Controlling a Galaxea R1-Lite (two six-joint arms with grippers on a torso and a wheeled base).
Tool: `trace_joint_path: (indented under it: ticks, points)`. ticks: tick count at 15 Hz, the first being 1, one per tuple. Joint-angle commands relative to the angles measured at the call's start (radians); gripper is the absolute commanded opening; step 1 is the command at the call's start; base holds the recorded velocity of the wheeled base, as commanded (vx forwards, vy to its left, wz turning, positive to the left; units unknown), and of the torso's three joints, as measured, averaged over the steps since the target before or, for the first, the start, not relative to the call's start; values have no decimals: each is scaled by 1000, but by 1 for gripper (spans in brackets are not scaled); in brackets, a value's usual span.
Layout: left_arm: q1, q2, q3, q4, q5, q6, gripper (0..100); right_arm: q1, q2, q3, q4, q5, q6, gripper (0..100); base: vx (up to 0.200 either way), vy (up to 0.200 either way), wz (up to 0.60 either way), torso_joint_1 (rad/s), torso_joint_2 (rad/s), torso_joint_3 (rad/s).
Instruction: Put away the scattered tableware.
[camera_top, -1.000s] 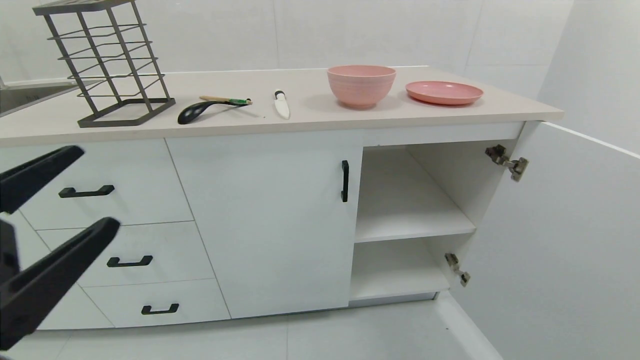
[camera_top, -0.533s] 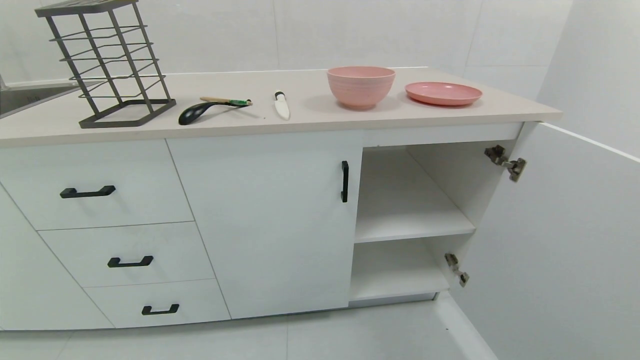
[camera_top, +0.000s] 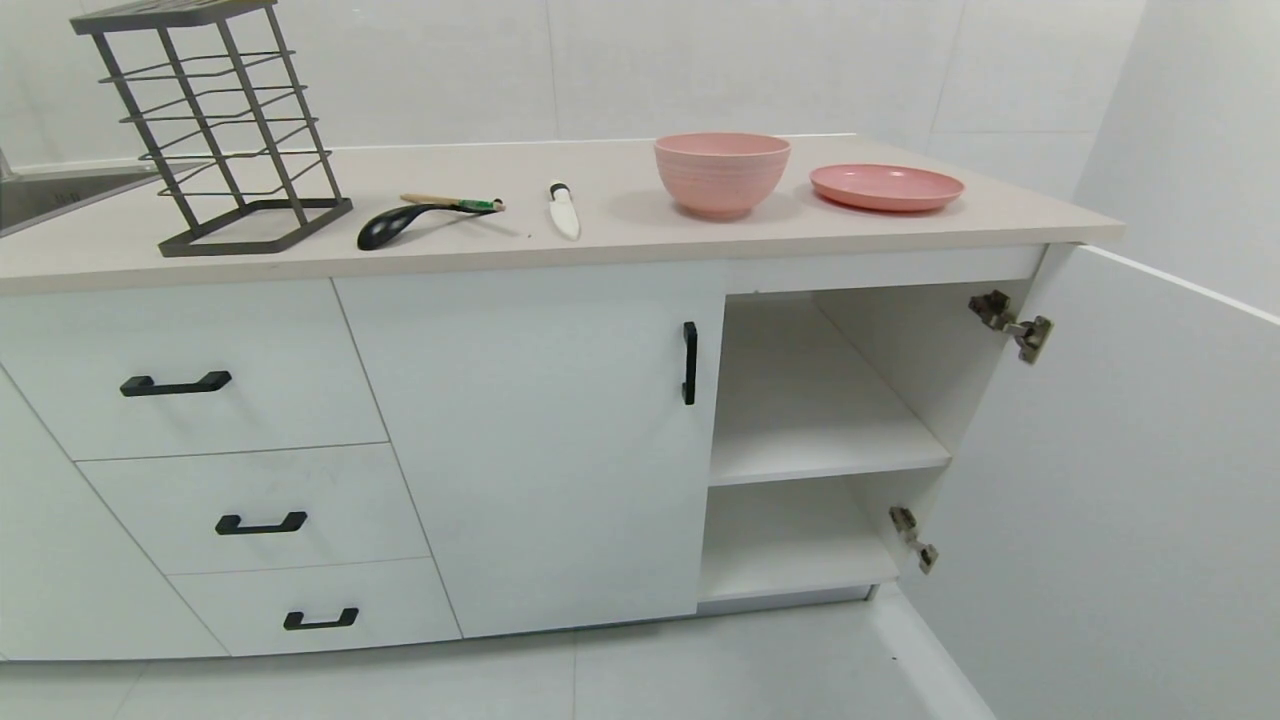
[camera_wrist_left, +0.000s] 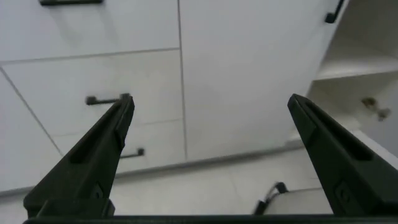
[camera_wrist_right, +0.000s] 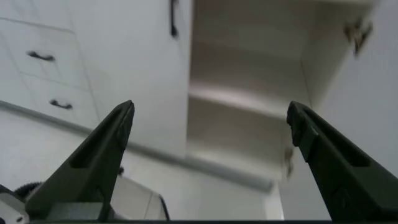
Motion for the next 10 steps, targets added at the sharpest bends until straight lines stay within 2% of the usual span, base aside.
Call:
trace_joint_path:
  ticks: [1,2,3,4,7,9,10]
  points:
    - [10,-26,15,-62,30,47,100,-1,0,0,17,-33,3,100,0,0,0,0,0,0]
    - [10,-26,15,-62,30,47,100,-1,0,0,17,-33,3,100,0,0,0,0,0,0]
    - [10,-26,16,-52,145,102,100,-1,0,0,24,-129,1,100,0,0,0,0,0,0]
    - [9,-26,16,-44,159,120,100,-3,0,0,36,-194,-5,100,0,0,0,0,0,0]
    - [7,-26,16,-41,145,111,100,-113,-12,-2,65,-211,-9,100,0,0,0,0,0,0]
    - [7,-26,16,-41,145,106,100,-95,-87,0,60,-205,-16,100,0,0,0,0,0,0]
    - [7,-26,16,-42,148,114,100,-101,-92,0,57,-205,-17,100,0,0,0,0,0,0]
